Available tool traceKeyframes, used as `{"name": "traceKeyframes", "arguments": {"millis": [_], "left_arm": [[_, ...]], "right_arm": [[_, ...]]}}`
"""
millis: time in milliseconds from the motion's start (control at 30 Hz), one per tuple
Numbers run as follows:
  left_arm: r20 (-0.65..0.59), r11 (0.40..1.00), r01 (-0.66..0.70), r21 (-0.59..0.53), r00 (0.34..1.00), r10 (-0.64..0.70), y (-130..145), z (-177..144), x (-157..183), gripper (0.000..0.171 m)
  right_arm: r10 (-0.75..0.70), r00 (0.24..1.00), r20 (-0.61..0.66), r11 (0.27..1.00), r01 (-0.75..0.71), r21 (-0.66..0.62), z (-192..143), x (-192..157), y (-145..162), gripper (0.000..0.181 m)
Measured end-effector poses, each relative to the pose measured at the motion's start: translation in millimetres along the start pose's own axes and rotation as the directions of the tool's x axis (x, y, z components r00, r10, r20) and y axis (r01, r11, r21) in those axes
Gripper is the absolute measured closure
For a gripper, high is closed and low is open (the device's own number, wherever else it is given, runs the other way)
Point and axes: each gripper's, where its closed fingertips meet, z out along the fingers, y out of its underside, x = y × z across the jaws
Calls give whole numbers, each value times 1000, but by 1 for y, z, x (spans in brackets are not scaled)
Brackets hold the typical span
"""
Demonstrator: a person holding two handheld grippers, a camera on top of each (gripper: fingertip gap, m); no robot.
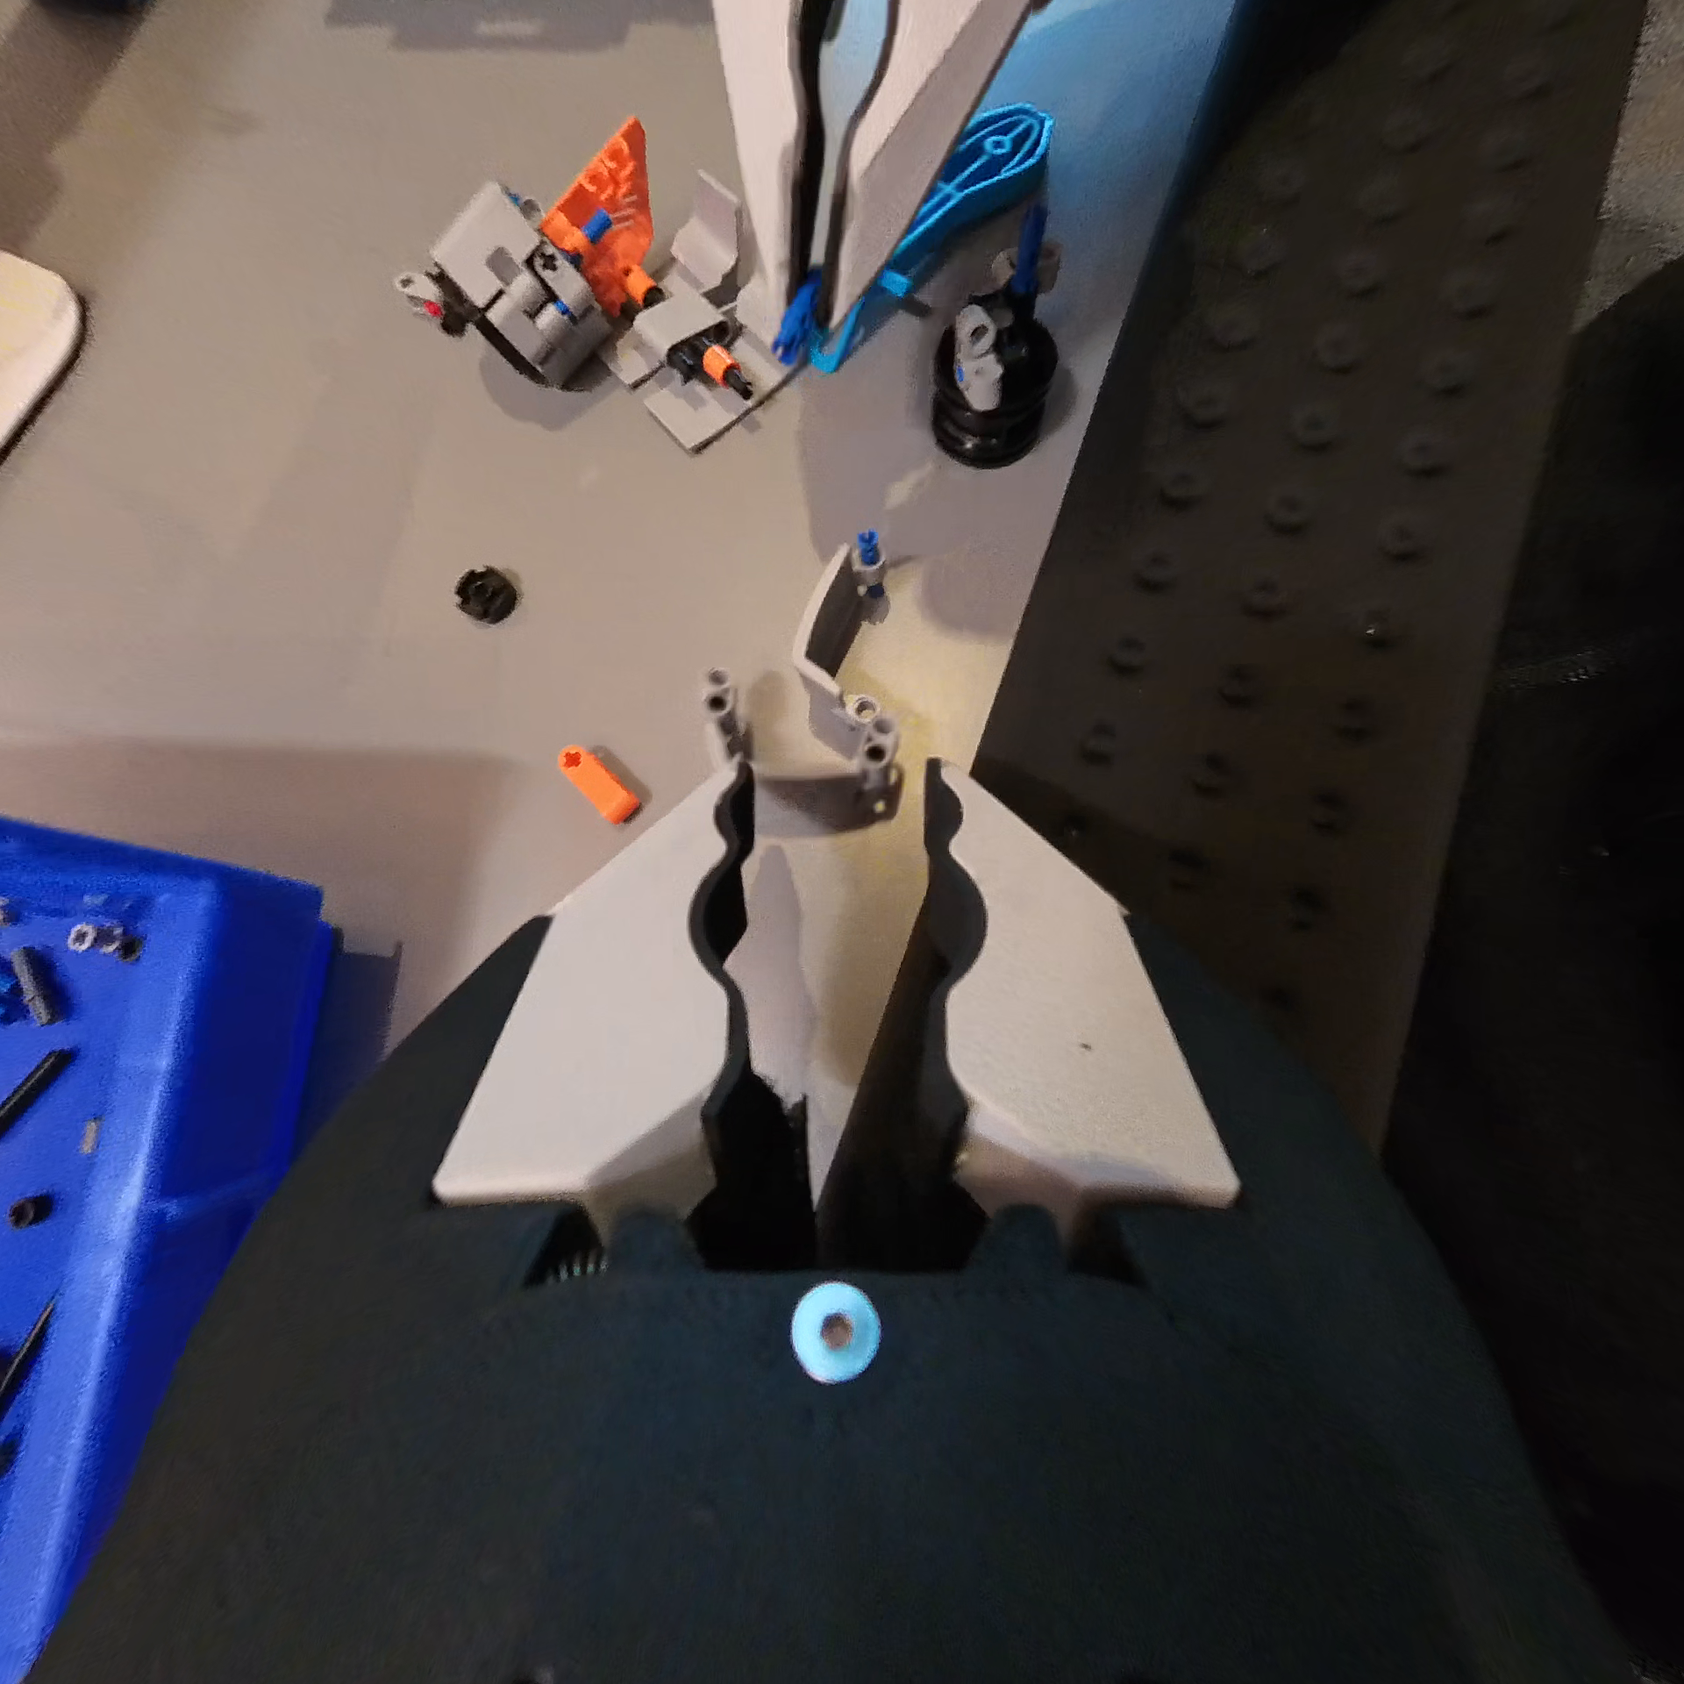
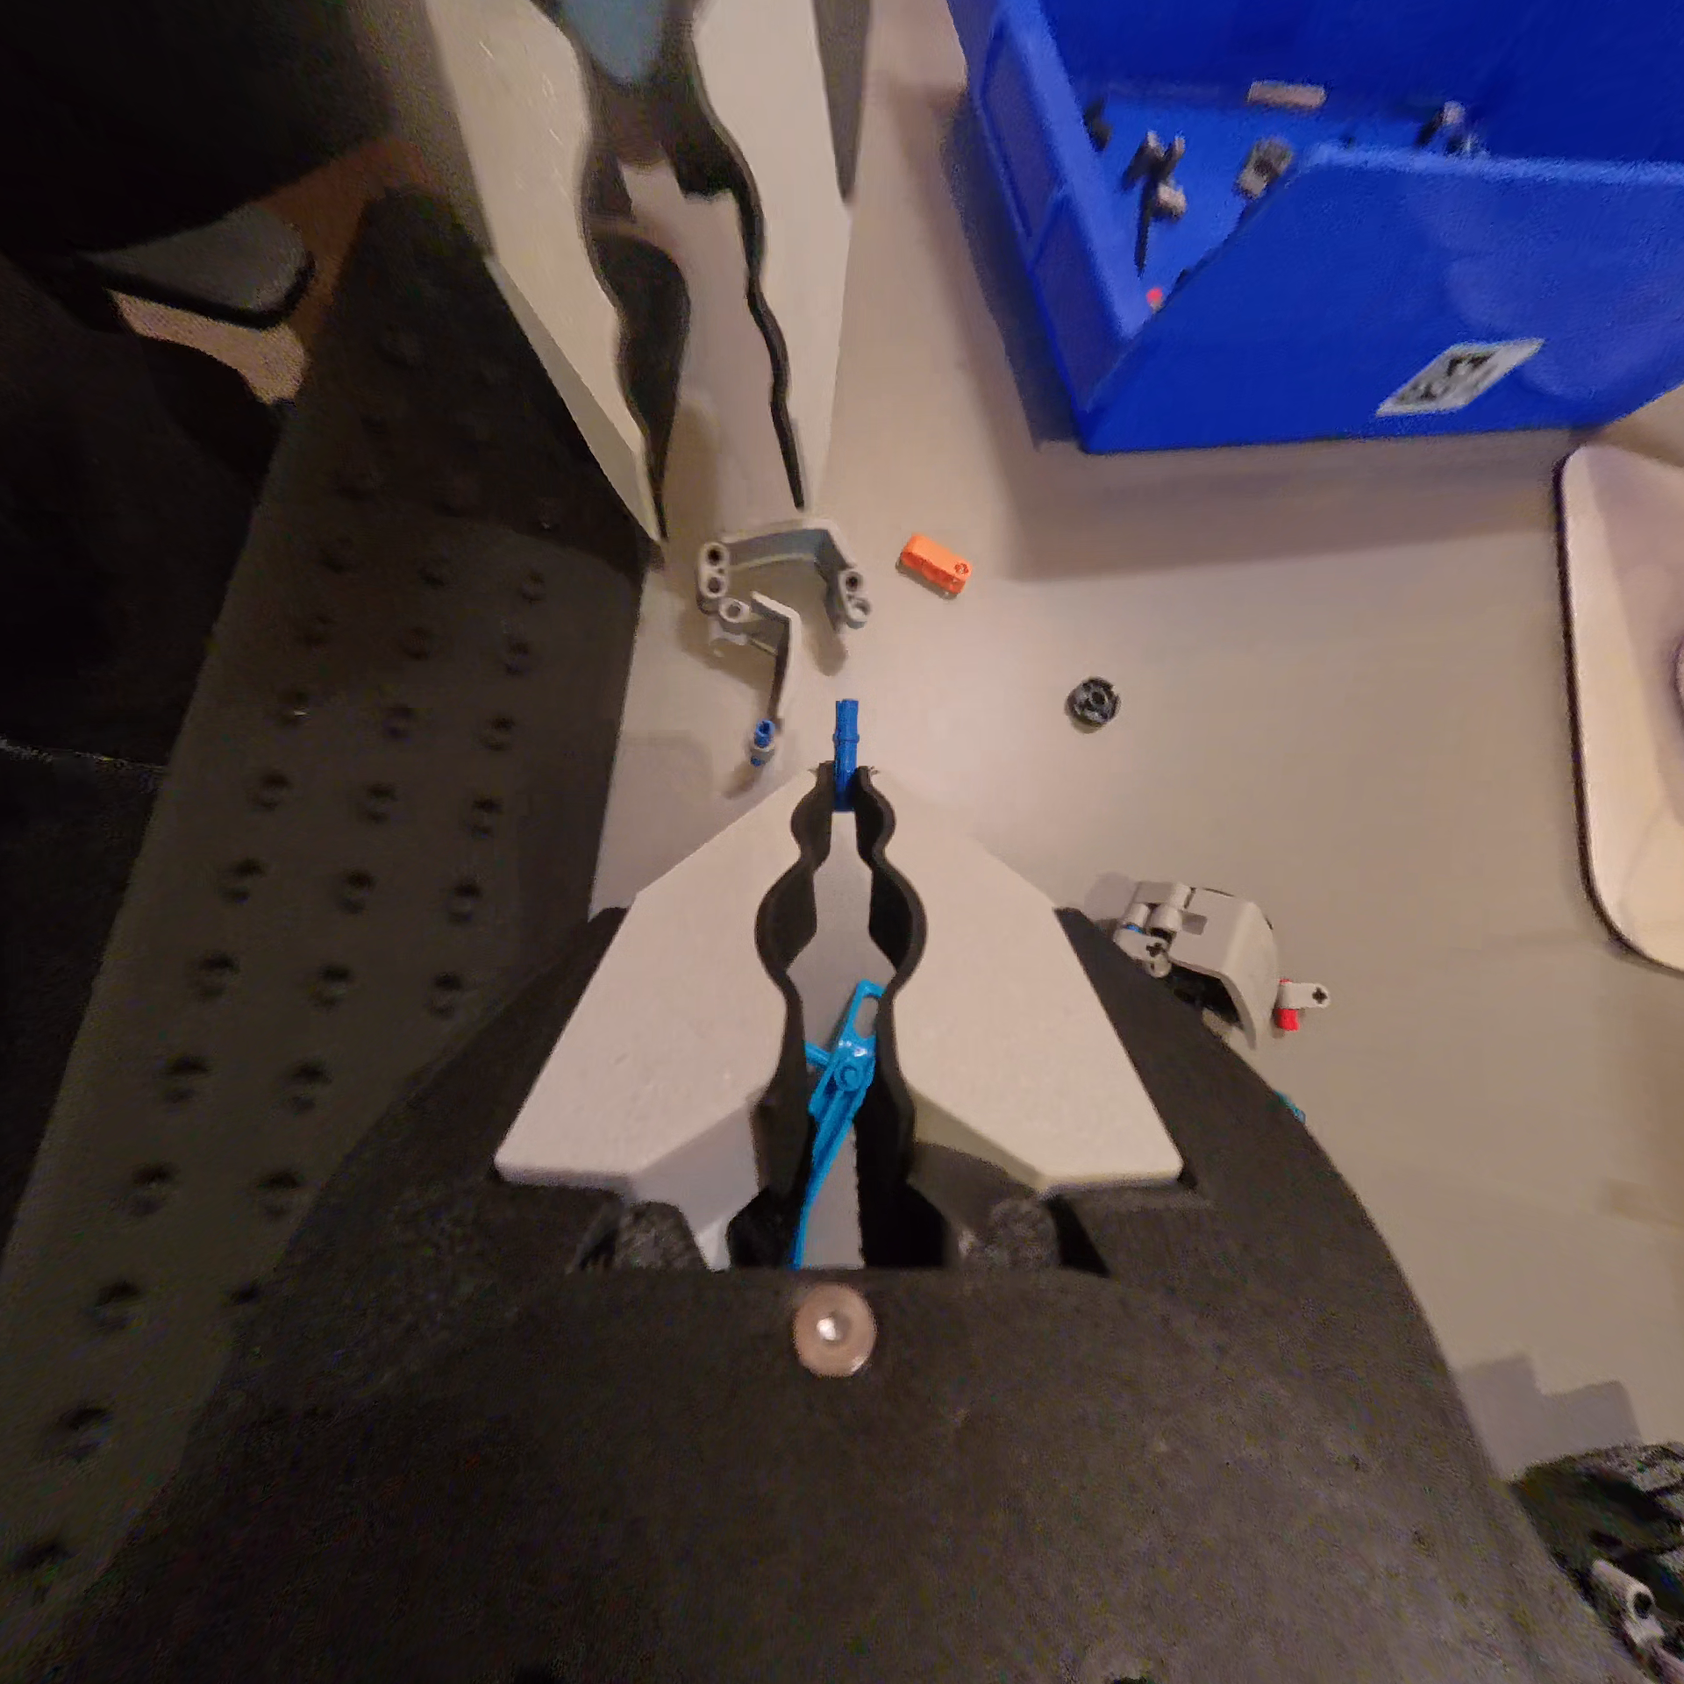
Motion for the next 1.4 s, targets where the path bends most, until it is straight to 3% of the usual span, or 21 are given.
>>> {"name": "traceKeyframes", "arguments": {"millis": [267,400,467,600,767,967,1400], "left_arm": [[25,1000,-6,21,1000,5,2,-4,-9,123],[-12,998,-43,-37,999,42,4,8,-6,114],[-21,997,-65,-52,998,64,2,13,-7,111],[-65,992,-87,-87,995,82,2,23,-5,114],[-90,992,-86,-87,993,78,2,28,-3,130],[-26,998,-57,-25,998,57,0,26,-12,130],[-28,971,108,214,994,-104,-12,11,-25,129]], "right_arm": [[84,992,89,966,-59,-253,32,-3,30,178],[72,993,92,964,-46,-262,30,-1,28,159],[48,994,96,974,-25,-227,25,0,16,159],[25,988,153,977,9,-212,31,-10,-1,160],[18,976,216,957,45,-285,56,-21,7,168],[63,981,181,966,-14,-259,54,-11,5,181],[246,966,78,946,-222,-238,57,14,11,181]]}}
